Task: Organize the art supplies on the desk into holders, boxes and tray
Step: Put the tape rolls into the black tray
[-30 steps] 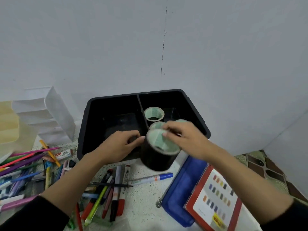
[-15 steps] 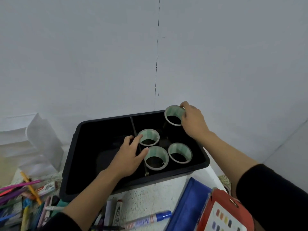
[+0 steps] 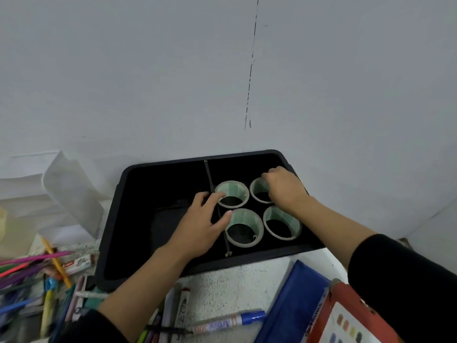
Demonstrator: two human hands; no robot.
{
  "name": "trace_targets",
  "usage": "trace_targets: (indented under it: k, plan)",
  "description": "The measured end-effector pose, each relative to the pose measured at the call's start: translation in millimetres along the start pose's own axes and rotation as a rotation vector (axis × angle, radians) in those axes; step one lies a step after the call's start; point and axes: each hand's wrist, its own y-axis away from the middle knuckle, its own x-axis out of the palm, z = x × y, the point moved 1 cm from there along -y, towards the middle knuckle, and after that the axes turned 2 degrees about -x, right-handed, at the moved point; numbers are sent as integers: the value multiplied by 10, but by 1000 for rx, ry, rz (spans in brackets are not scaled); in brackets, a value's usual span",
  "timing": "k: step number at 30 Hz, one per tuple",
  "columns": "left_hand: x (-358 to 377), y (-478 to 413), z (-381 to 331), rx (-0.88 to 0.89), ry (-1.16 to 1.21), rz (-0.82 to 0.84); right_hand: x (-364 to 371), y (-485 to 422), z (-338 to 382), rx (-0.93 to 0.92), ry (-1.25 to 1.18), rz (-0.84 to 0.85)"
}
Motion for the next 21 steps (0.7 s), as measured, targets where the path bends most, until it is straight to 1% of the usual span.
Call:
trace_targets:
  k: [2,4,9,11,13,15,17,19,21]
  plan:
    - [-33,9,-18,10,16,-21,23,11,10,12,-66,-24]
    - [-87,21,-34,27,17,-29,17,89,63,10,-173,-99]
    - [-300,201,-122,52,-11,9,-134,478,327,29,-518,-244]
    - [-419,378,-119,49,-22,14,-241,695,498,5,-670,-321]
    - [-547,611,-69,52,-17,-3,-355,923,700,-57,-800,-346]
    - [-668,873,0,62,-17,-14,-462,1137,924,-203,-869,-290]
    - [-778,1126,84,81,-49,-12,-521,1305,1115,-355,-886,-187]
    - [-861,1353,178,137,-145,-37,-522,1420,1246,-445,-869,-39]
    - [-912,1553,256,213,-242,-130,-489,1513,1349,-521,-777,105]
